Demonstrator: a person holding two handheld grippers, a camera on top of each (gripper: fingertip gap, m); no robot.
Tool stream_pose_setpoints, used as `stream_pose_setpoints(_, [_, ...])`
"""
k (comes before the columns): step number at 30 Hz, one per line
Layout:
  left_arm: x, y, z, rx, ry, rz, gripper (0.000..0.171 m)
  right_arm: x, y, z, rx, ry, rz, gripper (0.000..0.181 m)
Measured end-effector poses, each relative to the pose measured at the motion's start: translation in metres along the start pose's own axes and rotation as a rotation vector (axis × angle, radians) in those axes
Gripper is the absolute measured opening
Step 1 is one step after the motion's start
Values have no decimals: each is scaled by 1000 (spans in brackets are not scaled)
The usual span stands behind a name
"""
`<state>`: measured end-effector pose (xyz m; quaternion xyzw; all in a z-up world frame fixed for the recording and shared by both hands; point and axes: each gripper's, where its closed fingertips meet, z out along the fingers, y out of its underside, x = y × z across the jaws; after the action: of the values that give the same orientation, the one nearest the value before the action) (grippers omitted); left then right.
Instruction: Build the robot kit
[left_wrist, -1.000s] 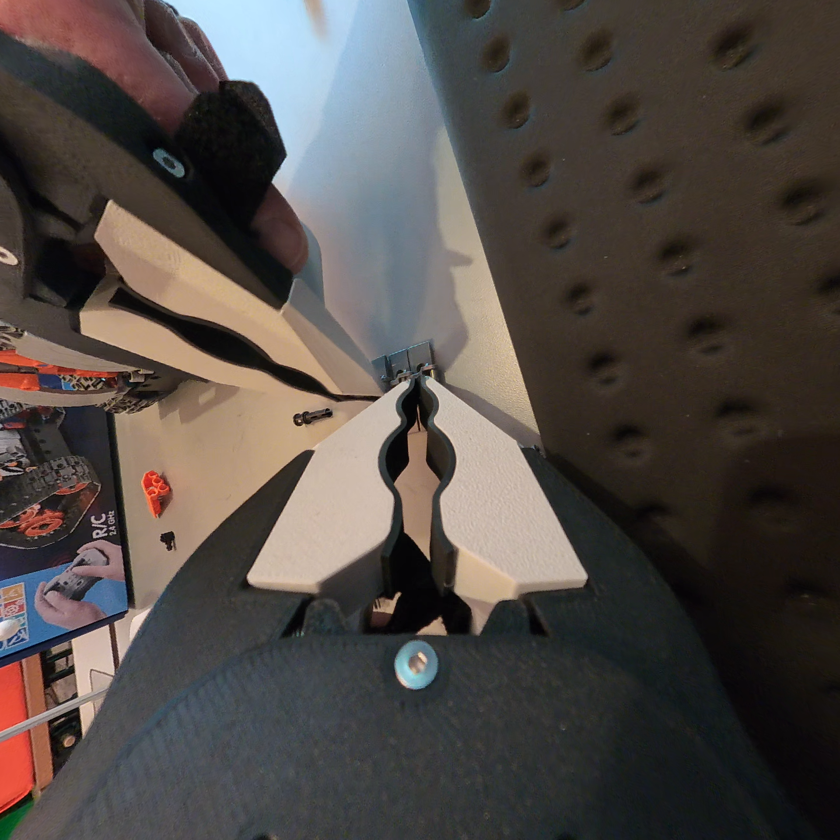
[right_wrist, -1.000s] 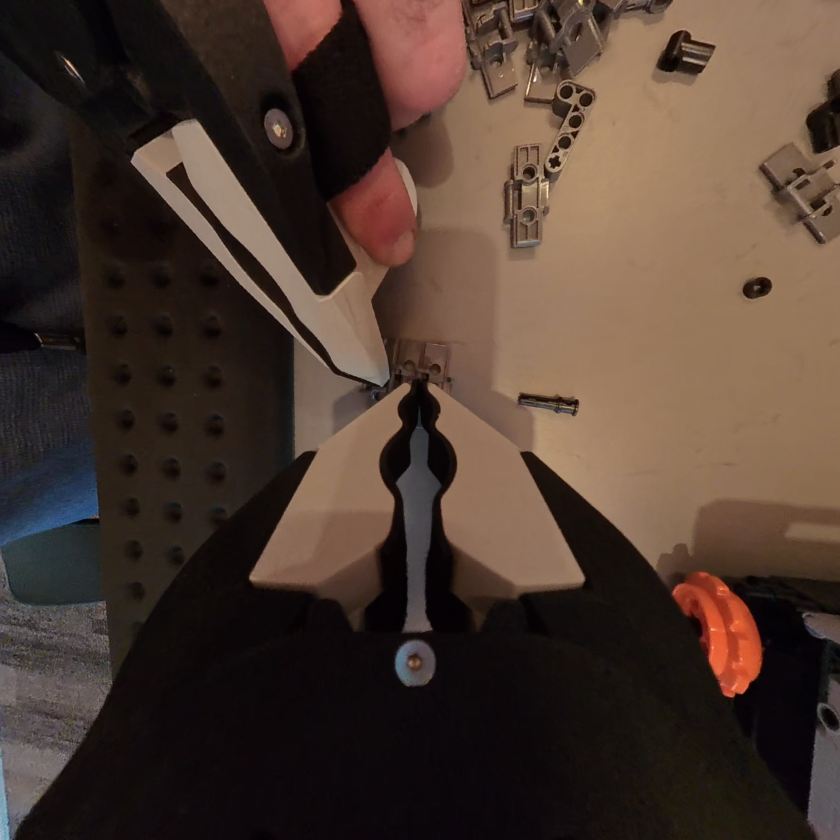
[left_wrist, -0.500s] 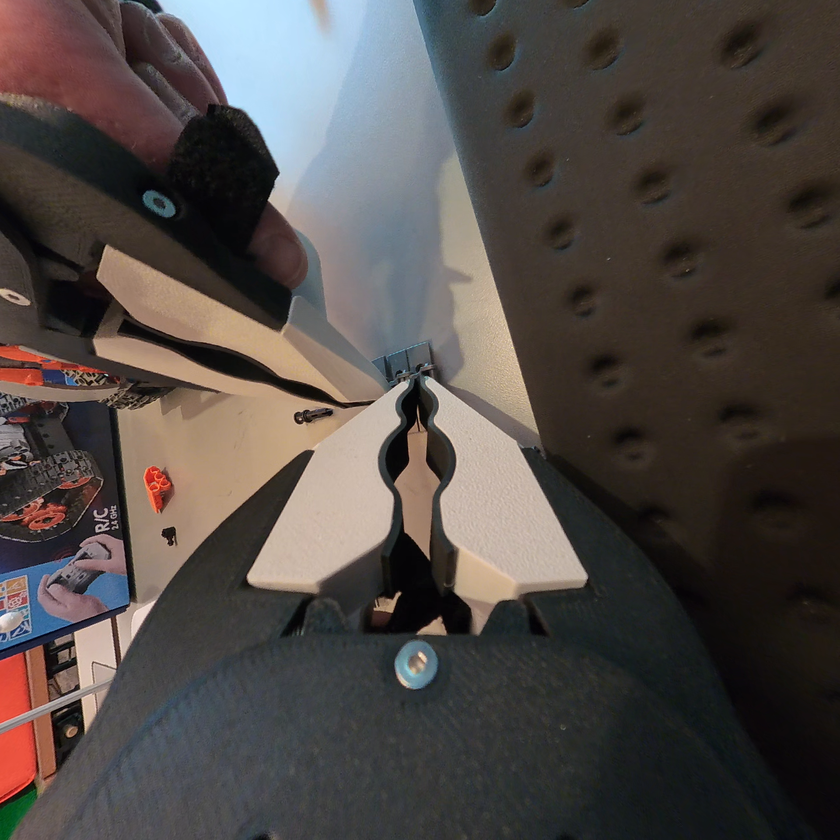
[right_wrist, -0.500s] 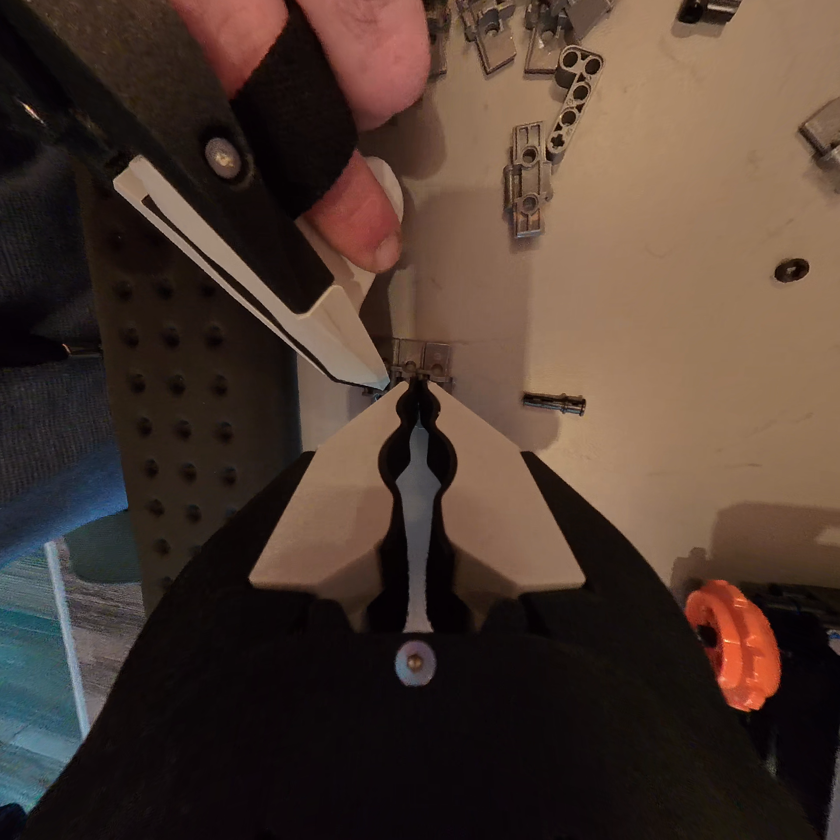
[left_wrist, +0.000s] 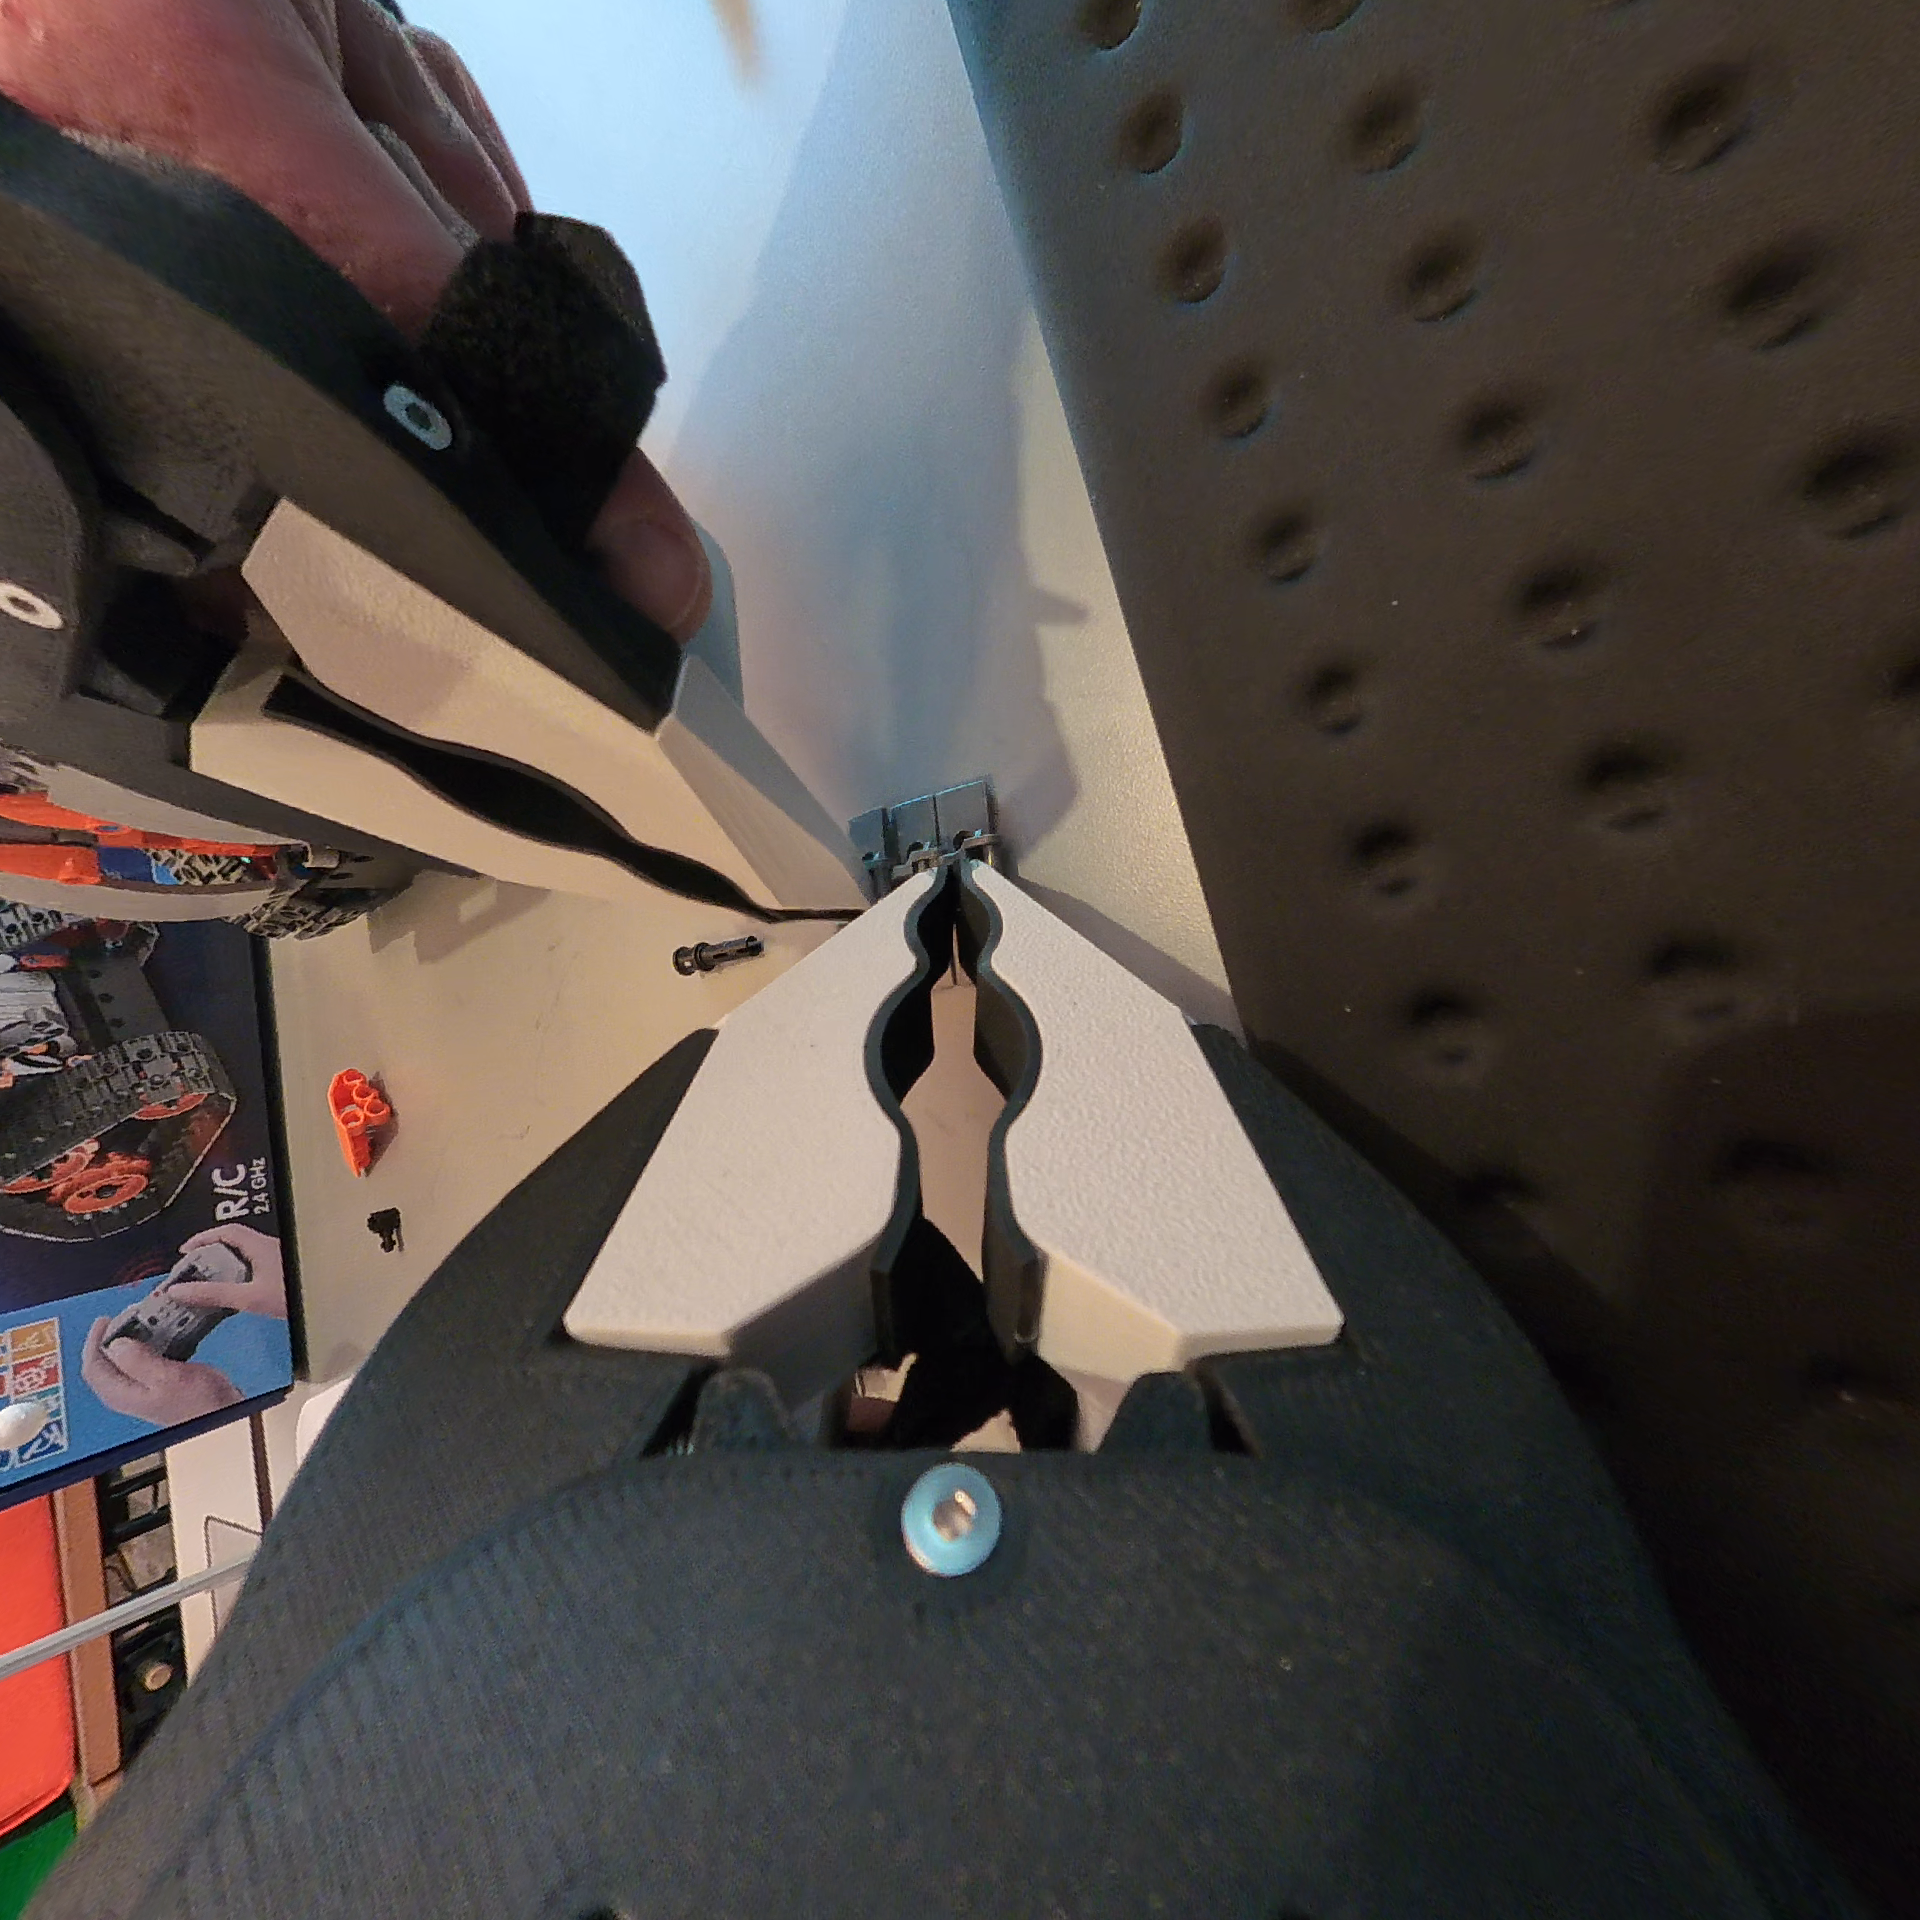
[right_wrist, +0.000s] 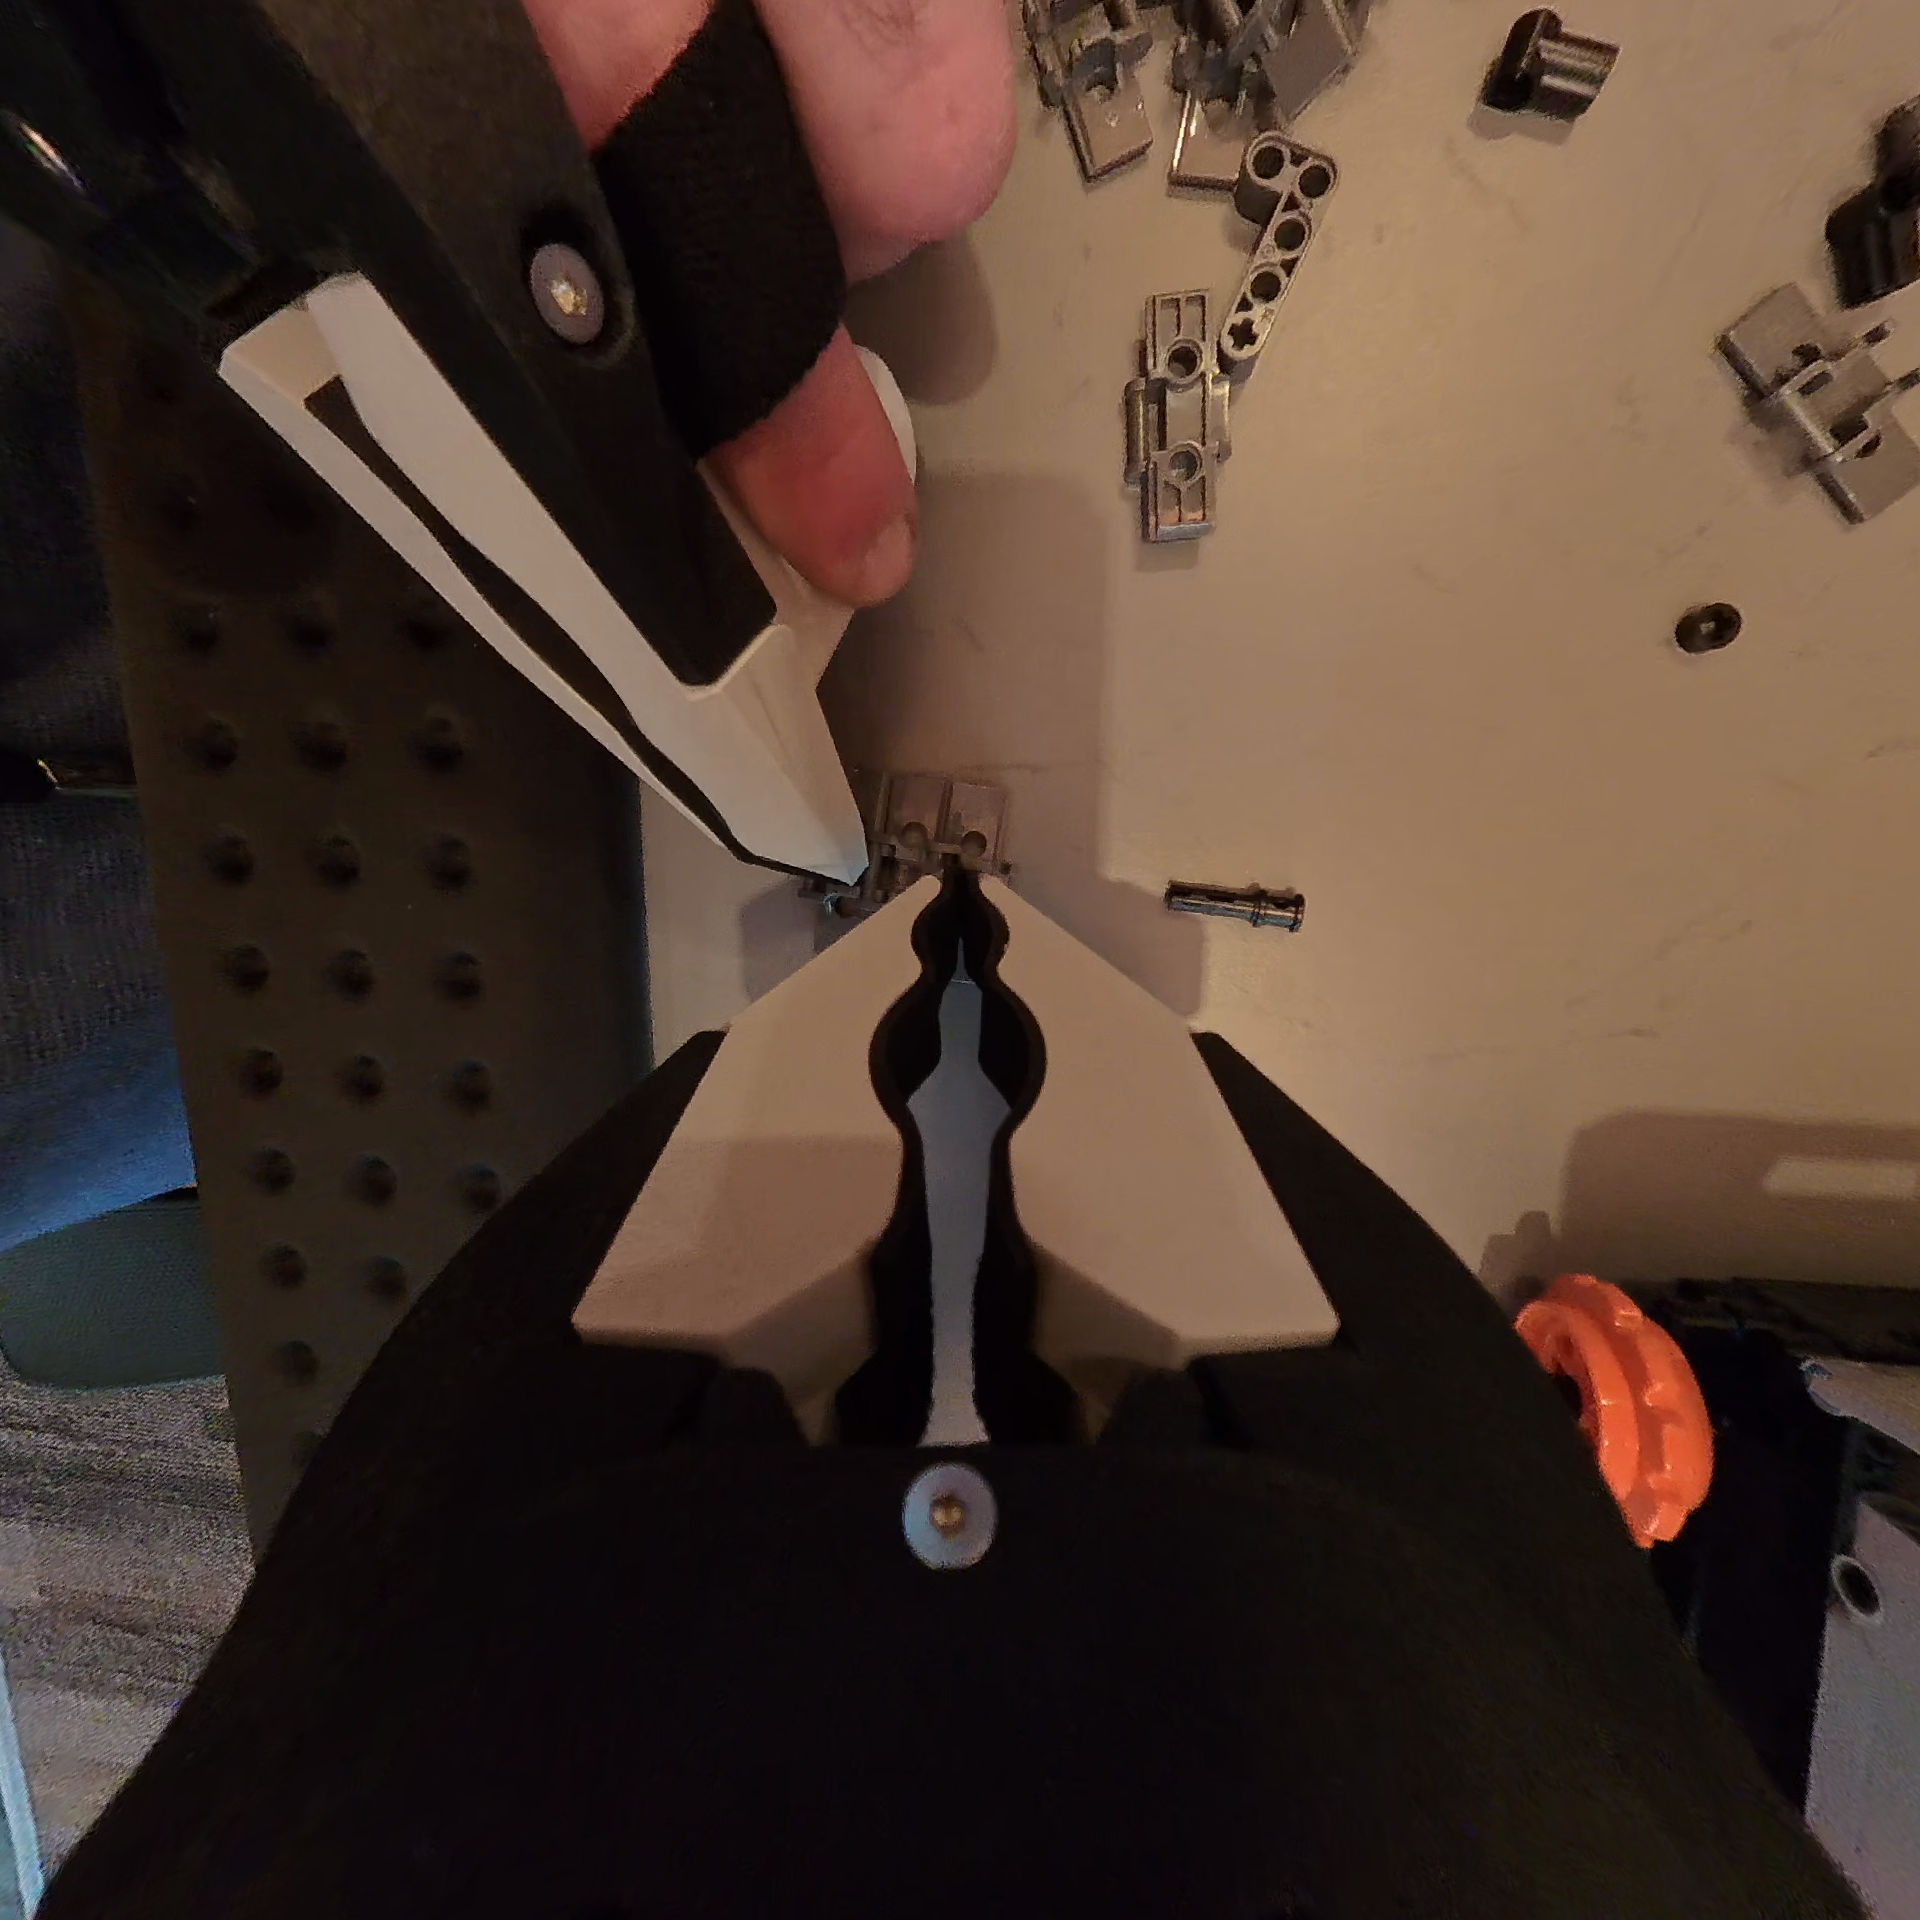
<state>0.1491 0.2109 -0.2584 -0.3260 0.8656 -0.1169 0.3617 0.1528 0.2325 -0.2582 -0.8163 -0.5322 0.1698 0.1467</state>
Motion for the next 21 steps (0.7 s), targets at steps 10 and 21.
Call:
stream_pose_setpoints(10, [1, -2, 0, 5, 8, 1, 0, -3, 1, -2, 11, 3, -54, 0])
stream_pose_setpoints(21, [1, -2, 0, 2, 9, 0, 0, -8, 1, 0, -19, -13, -60, 0])
